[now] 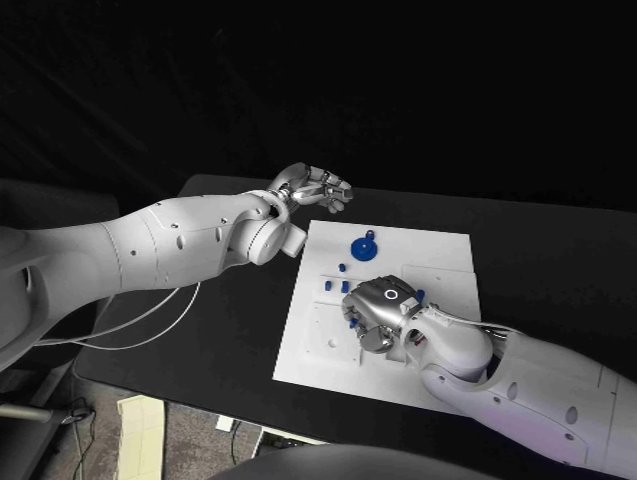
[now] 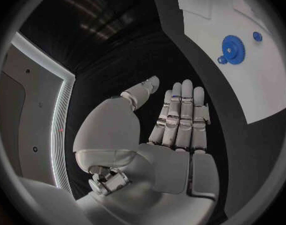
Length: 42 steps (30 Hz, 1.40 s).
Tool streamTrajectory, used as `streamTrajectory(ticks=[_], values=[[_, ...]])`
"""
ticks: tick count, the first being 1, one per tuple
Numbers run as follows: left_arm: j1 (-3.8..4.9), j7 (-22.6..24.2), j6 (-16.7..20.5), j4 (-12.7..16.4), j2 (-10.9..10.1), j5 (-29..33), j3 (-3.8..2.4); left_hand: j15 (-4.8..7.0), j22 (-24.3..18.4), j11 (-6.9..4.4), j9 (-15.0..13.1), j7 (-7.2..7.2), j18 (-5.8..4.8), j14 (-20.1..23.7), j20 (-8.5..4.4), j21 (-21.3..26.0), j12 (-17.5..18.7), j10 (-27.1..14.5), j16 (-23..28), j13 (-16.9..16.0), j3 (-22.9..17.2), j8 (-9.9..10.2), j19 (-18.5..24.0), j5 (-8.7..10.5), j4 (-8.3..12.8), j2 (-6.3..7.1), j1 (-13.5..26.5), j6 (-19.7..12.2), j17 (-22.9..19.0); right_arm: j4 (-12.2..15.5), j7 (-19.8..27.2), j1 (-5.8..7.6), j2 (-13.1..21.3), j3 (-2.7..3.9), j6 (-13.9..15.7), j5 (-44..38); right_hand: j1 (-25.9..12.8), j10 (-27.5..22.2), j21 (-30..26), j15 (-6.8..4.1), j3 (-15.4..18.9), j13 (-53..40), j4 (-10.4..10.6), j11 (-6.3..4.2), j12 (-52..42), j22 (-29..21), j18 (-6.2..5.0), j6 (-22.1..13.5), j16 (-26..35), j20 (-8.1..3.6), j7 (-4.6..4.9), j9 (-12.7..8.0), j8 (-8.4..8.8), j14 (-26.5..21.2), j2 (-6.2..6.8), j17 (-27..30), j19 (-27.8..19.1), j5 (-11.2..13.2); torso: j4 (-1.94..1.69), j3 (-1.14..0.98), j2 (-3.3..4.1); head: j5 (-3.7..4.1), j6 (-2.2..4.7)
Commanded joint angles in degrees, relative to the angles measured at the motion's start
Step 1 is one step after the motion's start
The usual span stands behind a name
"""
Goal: Assemble the parts on the task board
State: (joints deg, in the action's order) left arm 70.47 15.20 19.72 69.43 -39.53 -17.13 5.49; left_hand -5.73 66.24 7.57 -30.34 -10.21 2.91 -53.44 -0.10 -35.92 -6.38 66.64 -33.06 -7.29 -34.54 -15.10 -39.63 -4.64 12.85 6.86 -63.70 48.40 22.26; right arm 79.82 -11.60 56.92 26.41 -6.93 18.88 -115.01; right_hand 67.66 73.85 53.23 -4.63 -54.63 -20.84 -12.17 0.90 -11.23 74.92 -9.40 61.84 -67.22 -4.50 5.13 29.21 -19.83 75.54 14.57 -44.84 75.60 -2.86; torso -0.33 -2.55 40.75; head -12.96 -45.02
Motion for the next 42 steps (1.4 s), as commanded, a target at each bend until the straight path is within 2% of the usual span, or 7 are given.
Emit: streamTrajectory(ticks=[1,9,20,32,35,39,42], values=[[0.10,0.40,-0.63,0.09,0.09,0.30,-0.05,-0.31,0.08,0.09,0.07,-0.03,0.60,-0.06,0.40,0.23,0.25,-0.40,0.28,0.08,0.35,-0.33,0.10,0.12,0.00,-0.57,-0.18,-0.48,0.07,-0.04,0.38,-0.07,0.01,-0.13,-1.07,-0.79,0.07,1.77,0.21,-0.51,0.22,0.00,-0.03,0.36,-0.22,0.91,-5.60,0.03,-0.13,-0.35,0.26,0.07,-0.18,-0.45,-0.51,0.06,0.04,-0.02,0.04,-0.05,-0.03,-0.11,-0.19],[0.10,0.40,-0.68,0.10,0.18,0.30,-0.05,-0.31,0.08,0.09,0.08,-0.03,0.61,-0.06,0.40,0.25,0.26,-0.41,0.32,0.09,0.35,-0.33,0.10,0.12,0.00,-0.58,-0.18,-0.50,0.10,-0.33,0.25,-0.07,-0.25,-0.29,-1.36,-0.90,0.05,1.76,0.21,-0.50,0.24,-0.02,-0.08,0.37,-0.20,0.91,-5.60,0.02,-0.13,-0.36,0.26,0.08,-0.18,-0.45,-0.55,0.07,0.03,-0.02,0.04,-0.04,-0.03,-0.20,-0.33],[0.17,0.37,-0.70,0.11,0.29,0.30,-0.05,-0.32,0.10,0.10,0.09,-0.04,0.61,-0.06,0.41,0.28,0.26,-0.43,0.40,0.10,0.36,-0.34,0.09,0.12,0.01,-0.59,-0.19,-0.52,0.15,-0.79,0.18,-0.13,-1.03,-1.02,-2.05,-1.00,-0.01,1.74,0.21,-0.50,0.29,-0.08,-0.17,0.38,-0.16,0.91,-5.60,0.00,-0.12,-0.36,0.27,0.10,-0.16,-0.46,-0.63,0.10,0.02,-0.03,0.00,-0.02,0.00,-0.19,-0.53],[0.20,0.26,-0.84,0.08,0.38,0.30,-0.05,-0.33,0.11,0.11,0.10,-0.05,0.61,-0.06,0.41,0.32,0.27,-0.45,0.48,0.11,0.36,-0.35,0.09,0.12,0.01,-0.60,-0.20,-0.55,0.22,-1.37,0.39,-0.12,-1.20,-1.17,-2.37,0.18,-0.45,1.35,0.09,-0.36,0.31,-0.19,-0.46,0.52,0.20,0.88,-5.60,-0.30,0.04,-0.24,0.41,0.04,0.07,-0.56,-0.74,0.32,-0.18,-0.30,0.06,-0.01,-0.05,-0.27,-0.72],[0.22,0.24,-0.82,0.10,0.31,0.30,-0.05,-0.33,0.11,0.11,0.10,-0.05,0.61,-0.06,0.42,0.33,0.27,-0.45,0.50,0.11,0.37,-0.36,0.09,0.12,0.01,-0.60,-0.19,-0.55,0.23,-1.49,0.68,-0.11,-0.92,-1.18,-1.67,1.15,-1.36,0.18,0.02,0.07,0.75,-0.04,-0.63,0.97,1.01,0.86,-5.60,-1.36,0.15,-0.01,0.89,-0.22,0.73,-0.57,-0.32,0.54,-0.29,-1.05,0.08,0.00,-0.09,-0.24,-0.70],[0.23,0.14,-0.88,0.15,0.16,0.30,-0.05,-0.34,0.12,0.12,0.11,-0.05,0.61,-0.06,0.42,0.35,0.28,-0.47,0.53,0.12,0.37,-0.36,0.09,0.13,0.01,-0.59,-0.19,-0.57,0.25,-1.31,0.93,-0.10,-0.29,-1.17,1.27,3.02,-2.36,-2.76,-0.21,1.14,2.04,0.66,-1.14,2.11,2.92,0.74,-5.60,-4.22,0.32,0.13,2.14,-0.90,2.32,-0.64,0.98,0.84,-0.44,-2.16,0.09,-0.02,-0.08,-0.23,-0.72],[0.23,0.15,-0.94,0.10,0.06,0.24,-0.05,-0.34,0.12,0.13,0.12,-0.06,0.61,-0.05,0.43,0.37,0.29,-0.49,0.57,0.12,0.38,-0.35,0.09,0.13,0.01,-0.58,-0.18,-0.59,0.28,-0.92,1.31,-0.10,0.14,-1.17,3.43,3.99,-3.41,-7.18,-0.89,2.75,4.28,2.14,-2.19,3.70,5.59,0.37,-5.60,-9.01,0.63,0.47,4.18,-2.05,4.87,-0.90,2.40,1.20,-0.77,-1.31,0.06,-0.06,-0.05,-0.21,-0.67]])
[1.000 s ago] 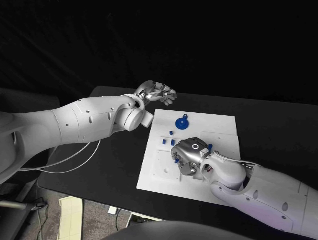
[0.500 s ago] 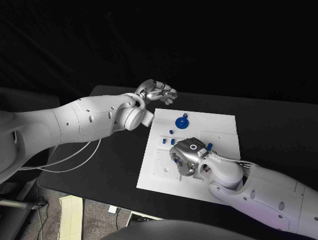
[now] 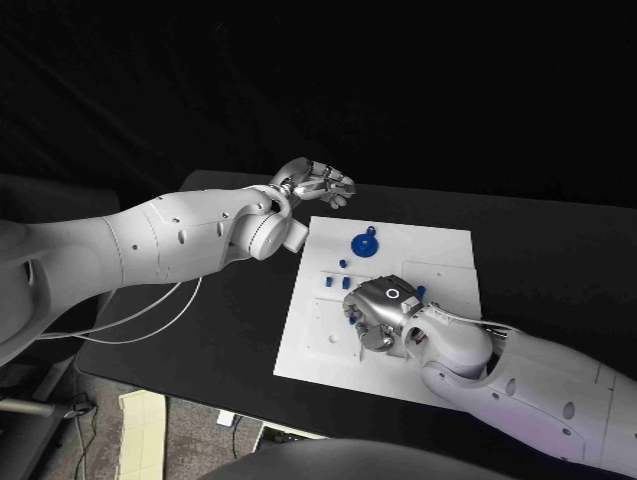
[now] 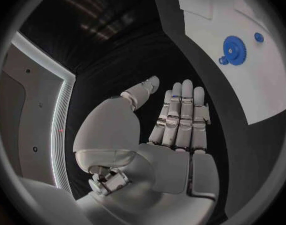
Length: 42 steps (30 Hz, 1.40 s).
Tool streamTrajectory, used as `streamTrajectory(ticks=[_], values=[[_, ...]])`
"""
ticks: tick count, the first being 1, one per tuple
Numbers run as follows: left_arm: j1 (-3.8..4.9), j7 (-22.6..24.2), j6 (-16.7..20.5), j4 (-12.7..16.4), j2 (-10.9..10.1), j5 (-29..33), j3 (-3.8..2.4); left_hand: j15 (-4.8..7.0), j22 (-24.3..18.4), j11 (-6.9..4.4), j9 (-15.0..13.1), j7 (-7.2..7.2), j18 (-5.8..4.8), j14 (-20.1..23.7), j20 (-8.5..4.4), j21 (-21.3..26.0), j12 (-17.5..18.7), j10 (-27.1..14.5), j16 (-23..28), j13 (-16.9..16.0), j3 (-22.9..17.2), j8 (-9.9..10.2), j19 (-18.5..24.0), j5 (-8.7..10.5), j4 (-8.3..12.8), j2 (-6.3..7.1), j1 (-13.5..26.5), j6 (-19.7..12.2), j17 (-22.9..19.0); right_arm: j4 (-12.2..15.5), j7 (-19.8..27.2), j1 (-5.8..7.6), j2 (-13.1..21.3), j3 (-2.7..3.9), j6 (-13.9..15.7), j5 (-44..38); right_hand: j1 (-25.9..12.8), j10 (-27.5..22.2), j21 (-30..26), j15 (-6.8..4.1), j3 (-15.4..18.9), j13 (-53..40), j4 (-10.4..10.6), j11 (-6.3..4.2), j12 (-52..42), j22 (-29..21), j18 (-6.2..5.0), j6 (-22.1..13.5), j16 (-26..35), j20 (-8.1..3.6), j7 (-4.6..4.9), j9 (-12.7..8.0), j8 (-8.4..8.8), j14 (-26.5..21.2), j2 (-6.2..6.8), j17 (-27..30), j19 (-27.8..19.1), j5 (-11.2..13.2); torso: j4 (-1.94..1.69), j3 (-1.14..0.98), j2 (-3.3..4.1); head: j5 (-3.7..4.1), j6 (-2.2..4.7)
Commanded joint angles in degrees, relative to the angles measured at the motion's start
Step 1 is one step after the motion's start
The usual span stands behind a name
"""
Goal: Assemble the parts on the task board
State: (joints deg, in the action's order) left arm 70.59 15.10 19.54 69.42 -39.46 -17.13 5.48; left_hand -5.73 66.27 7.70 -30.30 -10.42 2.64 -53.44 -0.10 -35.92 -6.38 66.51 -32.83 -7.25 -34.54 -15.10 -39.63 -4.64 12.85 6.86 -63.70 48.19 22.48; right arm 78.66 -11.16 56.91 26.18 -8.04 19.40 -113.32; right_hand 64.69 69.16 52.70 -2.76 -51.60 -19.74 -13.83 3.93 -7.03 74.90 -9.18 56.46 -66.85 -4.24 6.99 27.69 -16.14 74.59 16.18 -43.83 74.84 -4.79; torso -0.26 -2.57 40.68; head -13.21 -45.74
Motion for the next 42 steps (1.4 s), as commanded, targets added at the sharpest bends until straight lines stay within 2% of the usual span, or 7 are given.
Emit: streamTrajectory(ticks=[1,10,18,24,29,37,42], values=[[0.12,0.27,-0.78,0.11,-0.03,0.23,-0.05,-0.34,0.09,0.00,0.08,0.14,0.88,-0.05,0.43,0.37,0.29,-0.37,0.36,0.09,0.39,-0.35,0.08,0.14,0.01,-0.58,-0.17,-0.40,0.07,0.37,0.92,-0.09,0.49,-0.05,3.21,2.39,-0.90,-4.01,-0.59,1.44,2.35,1.65,-1.14,1.29,2.32,0.28,-5.82,-4.76,0.39,0.32,2.85,-0.80,1.74,-0.11,0.78,0.31,-0.16,0.30,-0.01,-0.05,0.01,0.03,0.05],[0.12,0.27,-0.83,0.11,-0.29,0.23,-0.05,-0.35,0.10,0.02,0.10,0.13,0.89,-0.05,0.43,0.41,0.31,-0.41,0.43,0.10,0.39,-0.35,0.08,0.14,0.01,-0.58,-0.18,-0.44,0.13,3.07,0.52,-0.03,3.17,0.68,5.92,2.99,-0.88,-7.50,-1.94,2.84,4.89,4.62,-2.46,2.74,3.34,-0.48,-5.82,-6.74,0.54,0.74,3.62,-1.16,2.15,-0.55,1.00,0.90,-0.34,0.44,0.02,-0.04,-0.01,0.31,0.38],[0.11,0.33,-1.00,0.27,-0.52,0.23,-0.04,-0.35,0.12,0.02,0.11,0.12,0.89,-0.09,0.44,0.43,0.30,-0.41,0.49,0.11,0.39,-0.36,0.05,0.14,-0.03,-0.62,-0.16,-0.46,0.20,7.31,1.45,1.28,8.04,5.08,5.56,7.62,-0.04,-6.25,-2.23,2.58,4.03,5.55,-1.58,2.45,2.59,-0.74,-5.82,-6.18,0.23,0.77,3.37,-0.96,1.41,-0.41,0.98,1.09,0.28,0.71,0.03,0.00,-0.01,0.99,1.18],[0.11,0.44,-1.17,0.40,-0.72,0.23,-0.04,-0.35,0.13,0.02,0.11,0.12,0.89,-0.11,0.45,0.44,0.30,-0.40,0.52,0.11,0.41,-0.38,0.03,0.15,-0.05,-0.64,-0.14,-0.46,0.24,9.12,1.68,4.17,12.22,8.40,-5.52,10.78,-0.28,-4.59,-2.17,2.11,4.21,6.01,-0.71,1.96,1.83,-0.69,-5.82,-5.50,-0.06,0.78,3.05,-0.85,0.78,-0.22,0.87,1.22,0.72,0.20,0.11,-0.03,-0.06,1.74,1.80],[0.11,0.45,-1.18,0.32,-0.81,0.23,-0.04,-0.35,0.14,0.01,0.11,0.12,0.90,-0.14,0.44,0.45,0.28,-0.38,0.55,0.10,0.41,-0.40,0.01,0.15,-0.06,-0.66,-0.13,-0.45,0.29,8.50,0.86,6.21,14.58,8.69,-9.77,11.38,-1.66,-5.08,-2.19,2.26,7.14,7.08,-0.93,2.11,2.22,-0.58,-5.82,-5.97,-0.48,0.55,2.91,-1.05,0.76,-0.24,0.65,1.27,0.93,-1.10,0.11,-0.06,-0.08,2.31,2.18],[0.10,0.45,-1.26,0.26,-0.70,0.23,-0.03,-0.35,0.15,0.01,0.11,0.12,0.90,-0.16,0.44,0.46,0.27,-0.37,0.57,0.10,0.42,-0.41,0.00,0.16,-0.06,-0.67,-0.12,-0.45,0.32,5.63,0.41,6.30,14.08,8.62,-12.00,9.39,-3.03,-7.08,-2.53,2.79,10.43,8.50,-1.75,2.67,3.26,-0.60,-5.82,-7.37,-0.71,0.58,1.37,-1.41,1.18,-0.49,0.81,1.39,0.75,-0.69,0.00,-0.11,0.06,2.60,2.36],[0.09,0.45,-1.34,0.16,-0.60,0.23,-0.03,-0.34,0.16,0.01,0.12,0.12,0.91,-0.17,0.44,0.47,0.27,-0.37,0.58,0.10,0.43,-0.42,0.00,0.16,-0.06,-0.67,-0.13,-0.45,0.34,3.96,0.40,6.22,13.13,7.63,-12.70,8.20,-2.82,-7.12,-2.83,2.69,11.09,9.10,-1.72,2.56,2.99,-0.71,-5.82,-7.54,-0.79,0.68,1.01,-1.45,1.03,-0.55,0.76,1.54,0.73,0.34,-0.06,-0.10,0.06,2.76,2.32]])
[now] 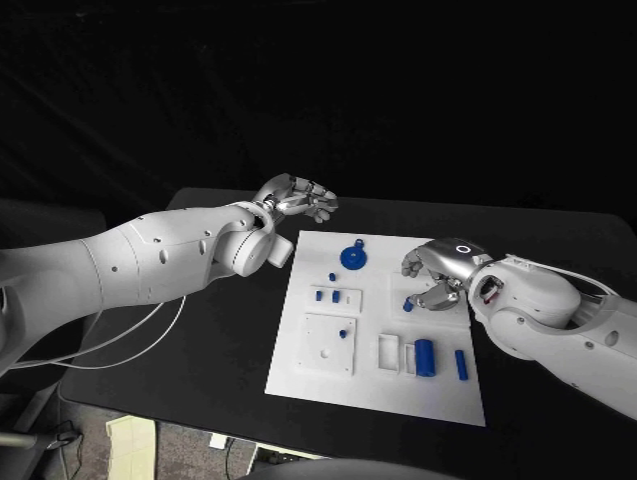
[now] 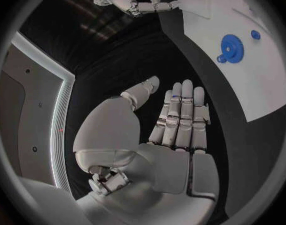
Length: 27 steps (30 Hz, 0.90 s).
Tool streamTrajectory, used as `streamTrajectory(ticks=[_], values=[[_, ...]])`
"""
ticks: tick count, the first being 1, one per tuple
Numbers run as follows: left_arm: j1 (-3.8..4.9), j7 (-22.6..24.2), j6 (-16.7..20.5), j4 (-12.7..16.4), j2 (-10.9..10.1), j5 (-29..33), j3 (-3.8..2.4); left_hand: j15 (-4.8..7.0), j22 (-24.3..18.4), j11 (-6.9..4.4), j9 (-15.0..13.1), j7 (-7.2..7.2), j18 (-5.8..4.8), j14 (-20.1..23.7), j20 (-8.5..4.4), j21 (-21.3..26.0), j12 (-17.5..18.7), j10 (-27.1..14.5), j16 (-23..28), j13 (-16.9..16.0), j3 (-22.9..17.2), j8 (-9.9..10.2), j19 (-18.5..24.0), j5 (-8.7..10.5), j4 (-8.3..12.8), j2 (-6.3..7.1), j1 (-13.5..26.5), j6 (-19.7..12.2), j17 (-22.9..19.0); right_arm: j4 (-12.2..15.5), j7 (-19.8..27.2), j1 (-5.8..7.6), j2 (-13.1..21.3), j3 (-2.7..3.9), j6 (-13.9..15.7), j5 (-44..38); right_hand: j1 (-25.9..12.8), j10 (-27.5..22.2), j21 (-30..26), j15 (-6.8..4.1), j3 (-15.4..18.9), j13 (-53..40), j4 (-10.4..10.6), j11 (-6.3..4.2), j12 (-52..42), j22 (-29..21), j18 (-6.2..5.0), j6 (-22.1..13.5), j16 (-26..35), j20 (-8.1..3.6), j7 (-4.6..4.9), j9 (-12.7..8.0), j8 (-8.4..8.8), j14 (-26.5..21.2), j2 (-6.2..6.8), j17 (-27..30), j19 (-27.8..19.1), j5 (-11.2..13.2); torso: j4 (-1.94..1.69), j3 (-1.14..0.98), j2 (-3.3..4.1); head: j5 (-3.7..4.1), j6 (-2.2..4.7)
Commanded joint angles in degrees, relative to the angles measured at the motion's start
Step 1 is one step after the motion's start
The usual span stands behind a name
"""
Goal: Assemble the parts on the task board
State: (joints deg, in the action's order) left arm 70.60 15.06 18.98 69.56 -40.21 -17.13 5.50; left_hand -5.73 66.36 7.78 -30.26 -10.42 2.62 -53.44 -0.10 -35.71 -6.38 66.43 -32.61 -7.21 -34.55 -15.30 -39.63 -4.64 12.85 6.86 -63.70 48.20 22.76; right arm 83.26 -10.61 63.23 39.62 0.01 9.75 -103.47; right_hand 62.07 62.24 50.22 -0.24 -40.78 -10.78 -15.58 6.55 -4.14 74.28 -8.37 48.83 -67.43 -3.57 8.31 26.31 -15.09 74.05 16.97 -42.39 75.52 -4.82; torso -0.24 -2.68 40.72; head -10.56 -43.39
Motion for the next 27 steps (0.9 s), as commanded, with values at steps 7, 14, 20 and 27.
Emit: streamTrajectory(ticks=[7,14,20,27], values=[[0.08,0.50,-0.80,-0.06,0.14,0.23,-0.04,-0.34,0.08,-0.07,0.08,0.12,0.93,-0.18,0.44,0.26,0.27,-0.29,0.39,0.07,0.43,-0.23,-0.01,0.16,-0.06,-0.68,-0.13,-0.45,0.09,-2.30,0.20,-0.87,-1.53,-1.01,-2.75,-2.14,0.39,0.26,-0.58,-0.19,-0.10,0.69,0.71,-0.43,-0.25,-0.18,-6.63,0.37,-0.22,0.21,-0.18,-0.06,-0.39,0.07,-0.14,0.35,0.20,1.20,-0.13,0.05,0.06,0.17,-0.10],[0.08,0.52,-0.80,-0.15,0.18,0.23,-0.04,-0.34,0.09,-0.07,0.08,0.12,0.94,-0.19,0.44,0.28,0.26,-0.29,0.42,0.07,0.43,-0.24,-0.02,0.16,-0.05,-0.69,-0.13,-0.45,0.13,-2.42,0.42,-1.19,-1.97,-1.52,-3.43,-2.58,1.41,1.54,-0.73,-0.50,-1.44,1.05,1.71,-0.76,-0.98,-0.20,-6.63,1.28,-0.22,0.41,0.12,0.00,-1.03,0.21,-0.28,0.60,0.39,1.69,-0.14,0.11,0.05,0.10,-0.24],[0.07,0.52,-0.84,-0.21,0.23,0.23,-0.04,-0.34,0.09,-0.07,0.08,0.12,0.94,-0.19,0.44,0.28,0.26,-0.29,0.43,0.07,0.43,-0.24,-0.03,0.16,-0.06,-0.70,-0.13,-0.46,0.14,-2.39,0.53,-1.29,-1.98,-1.69,-3.65,-3.33,2.90,5.72,-0.72,-1.20,-3.78,0.17,2.71,-1.48,-3.37,-0.16,-6.63,4.50,-0.33,0.41,0.05,0.74,-2.88,0.34,-2.35,0.64,0.51,2.00,-0.05,0.13,0.02,0.09,-0.32],[0.07,0.53,-0.84,-0.21,0.22,0.23,-0.04,-0.34,0.10,-0.07,0.09,0.12,0.94,-0.20,0.44,0.30,0.26,-0.29,0.46,0.07,0.44,-0.25,-0.03,0.17,-0.06,-0.72,-0.13,-0.46,0.17,-2.59,0.33,-1.41,-2.15,-1.83,-4.15,-4.82,3.77,8.17,-0.33,-2.21,-6.63,-0.30,3.59,-2.54,-4.81,0.29,-6.63,6.99,-0.52,0.46,-0.75,1.18,-4.21,0.48,-3.62,0.70,0.63,2.02,-0.09,0.09,0.02,0.10,-0.45]])
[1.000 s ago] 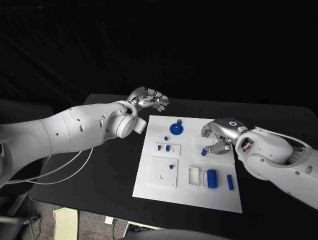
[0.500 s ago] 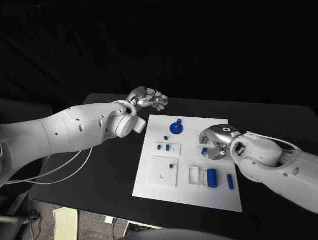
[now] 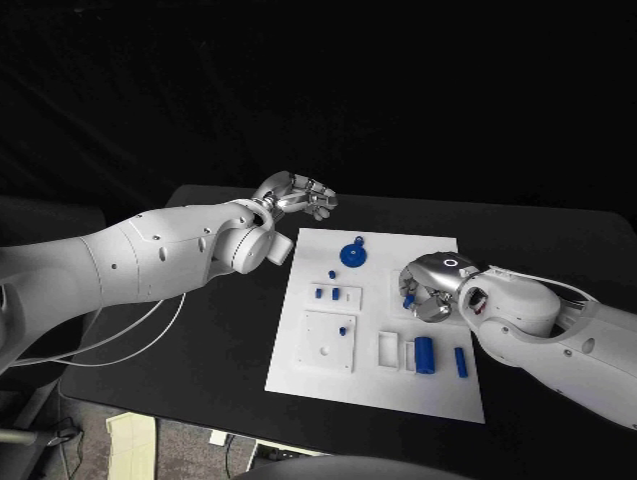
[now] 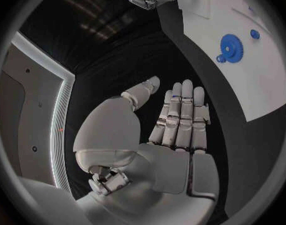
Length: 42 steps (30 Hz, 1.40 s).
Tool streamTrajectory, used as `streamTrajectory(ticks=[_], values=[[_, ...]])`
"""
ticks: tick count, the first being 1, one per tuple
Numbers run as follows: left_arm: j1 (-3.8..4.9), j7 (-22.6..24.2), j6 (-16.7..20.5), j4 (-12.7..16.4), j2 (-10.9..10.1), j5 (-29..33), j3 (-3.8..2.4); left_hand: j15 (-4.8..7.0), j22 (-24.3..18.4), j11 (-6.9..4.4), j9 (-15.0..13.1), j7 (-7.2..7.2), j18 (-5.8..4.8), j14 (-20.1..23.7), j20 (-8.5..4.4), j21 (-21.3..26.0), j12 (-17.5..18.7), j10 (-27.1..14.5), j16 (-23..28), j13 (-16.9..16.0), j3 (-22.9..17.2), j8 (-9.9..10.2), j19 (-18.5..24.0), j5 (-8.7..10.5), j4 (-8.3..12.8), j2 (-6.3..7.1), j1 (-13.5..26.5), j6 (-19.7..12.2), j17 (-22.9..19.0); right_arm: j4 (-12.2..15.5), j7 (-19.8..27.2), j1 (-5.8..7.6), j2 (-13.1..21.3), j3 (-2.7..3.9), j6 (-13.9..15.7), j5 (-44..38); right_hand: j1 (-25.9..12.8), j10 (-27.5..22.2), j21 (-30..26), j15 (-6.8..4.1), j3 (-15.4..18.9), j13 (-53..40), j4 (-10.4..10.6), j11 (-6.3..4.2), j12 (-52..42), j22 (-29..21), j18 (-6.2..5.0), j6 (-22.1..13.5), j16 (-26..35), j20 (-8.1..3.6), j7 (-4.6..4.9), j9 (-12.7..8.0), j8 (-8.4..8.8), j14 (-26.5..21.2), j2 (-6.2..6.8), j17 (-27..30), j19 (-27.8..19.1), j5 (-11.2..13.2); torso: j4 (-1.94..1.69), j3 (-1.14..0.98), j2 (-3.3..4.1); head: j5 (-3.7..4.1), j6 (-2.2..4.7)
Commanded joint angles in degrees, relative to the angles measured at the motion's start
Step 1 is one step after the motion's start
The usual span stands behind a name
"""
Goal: Assemble the parts on the task board
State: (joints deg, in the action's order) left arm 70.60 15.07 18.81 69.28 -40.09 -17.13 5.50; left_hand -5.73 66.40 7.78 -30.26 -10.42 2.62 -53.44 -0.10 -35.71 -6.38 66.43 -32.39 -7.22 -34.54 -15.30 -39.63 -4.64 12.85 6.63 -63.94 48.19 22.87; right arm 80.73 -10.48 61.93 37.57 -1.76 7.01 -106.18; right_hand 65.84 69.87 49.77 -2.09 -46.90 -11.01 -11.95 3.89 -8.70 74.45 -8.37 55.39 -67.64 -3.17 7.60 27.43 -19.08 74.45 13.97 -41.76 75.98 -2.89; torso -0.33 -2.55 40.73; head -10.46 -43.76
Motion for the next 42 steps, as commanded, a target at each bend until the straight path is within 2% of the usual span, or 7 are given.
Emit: streamTrajectory(ticks=[1,11,18,28,33,38,42], values=[[0.07,0.52,-0.69,0.07,0.07,0.23,-0.05,-0.34,0.07,-0.07,0.09,0.13,0.94,-0.20,0.44,0.30,0.26,-0.29,0.25,0.08,0.44,-0.25,-0.04,0.16,-0.06,-0.50,0.10,-0.46,0.07,-0.12,0.19,-0.14,-0.16,-0.07,-1.44,-2.19,0.06,0.62,0.17,-0.40,-0.71,-0.08,-0.07,0.08,-0.30,0.18,-6.63,0.53,-0.34,0.05,-0.08,0.06,-0.25,0.09,-0.77,0.06,0.18,0.09,0.00,-0.03,0.01,0.01,-0.07],[0.07,0.51,-0.67,0.04,0.07,0.23,-0.05,-0.34,0.08,-0.07,0.10,0.12,0.94,-0.22,0.44,0.32,0.26,-0.30,0.30,0.08,0.45,-0.27,-0.04,0.17,-0.06,-0.51,0.12,-0.47,0.12,-0.16,-0.08,-0.26,-0.44,-0.18,-0.74,-2.87,-0.19,1.12,0.43,-0.62,-1.63,-0.15,-0.11,-0.15,-0.62,0.56,-6.63,1.14,-0.45,-0.07,-0.28,0.06,-0.48,0.03,-1.54,0.06,0.08,0.09,0.02,-0.05,0.02,0.06,-0.22],[0.07,0.53,-0.62,0.00,0.09,0.23,-0.05,-0.34,0.09,-0.07,0.11,0.12,0.94,-0.22,0.44,0.34,0.26,-0.30,0.32,0.09,0.45,-0.27,-0.05,0.17,-0.06,-0.51,0.11,-0.47,0.14,-0.16,-1.02,-0.43,-0.46,-0.24,2.56,-3.84,0.21,2.76,0.73,-1.24,-3.15,-0.54,-0.50,-0.78,-1.59,0.97,-6.63,2.73,-0.66,-0.44,-0.83,0.30,-1.24,-0.02,-3.13,-0.02,-0.02,0.08,0.02,-0.02,-0.02,0.09,-0.26],[0.07,0.56,-0.73,-0.51,0.29,0.23,-0.05,-0.34,0.10,-0.07,0.11,0.12,0.95,-0.23,0.44,0.36,0.26,-0.31,0.38,0.09,0.45,-0.29,-0.06,0.17,-0.05,-0.53,0.10,-0.48,0.20,1.37,-1.28,-0.57,0.49,-0.17,5.32,-3.51,-0.18,4.15,1.15,-1.88,-4.62,-1.14,-0.57,-1.44,-2.50,1.39,-6.63,3.96,-0.67,-0.68,-1.36,0.45,-1.74,-0.05,-2.89,0.03,-0.08,0.08,0.00,-0.02,-0.03,0.18,-0.17],[0.07,0.62,-0.69,-1.17,0.43,0.23,-0.05,-0.34,0.11,-0.07,0.12,0.13,0.95,-0.24,0.44,0.37,0.25,-0.30,0.41,0.09,0.46,-0.30,-0.06,0.16,-0.05,-0.55,0.10,-0.48,0.23,3.49,-1.47,-0.55,1.64,1.71,5.79,-2.90,-0.23,4.32,1.21,-1.98,-4.98,-1.27,-0.53,-1.53,-2.63,1.43,-6.63,4.18,-0.67,-0.74,-1.45,0.48,-1.81,-0.04,-2.65,0.05,-0.10,0.08,-0.04,-0.02,-0.06,0.10,-0.19],[0.07,0.64,-0.68,-1.48,0.47,0.23,-0.05,-0.34,0.12,-0.08,0.12,0.13,0.95,-0.25,0.44,0.39,0.25,-0.30,0.44,0.09,0.46,-0.32,-0.07,0.16,-0.04,-0.56,0.09,-0.48,0.26,6.52,-1.64,-0.54,2.70,4.25,5.83,-1.37,-0.23,4.35,1.23,-2.00,-5.09,-1.30,-0.50,-1.56,-2.66,1.44,-6.63,4.25,-0.67,-0.77,-1.48,0.49,-1.83,-0.04,-2.57,0.06,-0.10,0.08,0.05,0.02,-0.08,-0.15,-0.23],[0.07,0.64,-0.68,-1.51,0.51,0.23,-0.05,-0.34,0.13,-0.08,0.12,0.13,0.96,-0.26,0.44,0.41,0.24,-0.29,0.46,0.09,0.46,-0.32,-0.07,0.16,-0.03,-0.56,0.08,-0.48,0.29,9.17,-1.00,-0.54,2.38,4.49,6.81,0.47,-0.23,4.36,1.24,-2.02,-5.17,-1.33,-0.48,-1.57,-2.68,1.44,-6.63,4.29,-0.66,-0.79,-1.49,0.49,-1.84,-0.04,-2.56,0.07,-0.09,0.08,0.05,-0.03,-0.04,-0.36,-0.32]])
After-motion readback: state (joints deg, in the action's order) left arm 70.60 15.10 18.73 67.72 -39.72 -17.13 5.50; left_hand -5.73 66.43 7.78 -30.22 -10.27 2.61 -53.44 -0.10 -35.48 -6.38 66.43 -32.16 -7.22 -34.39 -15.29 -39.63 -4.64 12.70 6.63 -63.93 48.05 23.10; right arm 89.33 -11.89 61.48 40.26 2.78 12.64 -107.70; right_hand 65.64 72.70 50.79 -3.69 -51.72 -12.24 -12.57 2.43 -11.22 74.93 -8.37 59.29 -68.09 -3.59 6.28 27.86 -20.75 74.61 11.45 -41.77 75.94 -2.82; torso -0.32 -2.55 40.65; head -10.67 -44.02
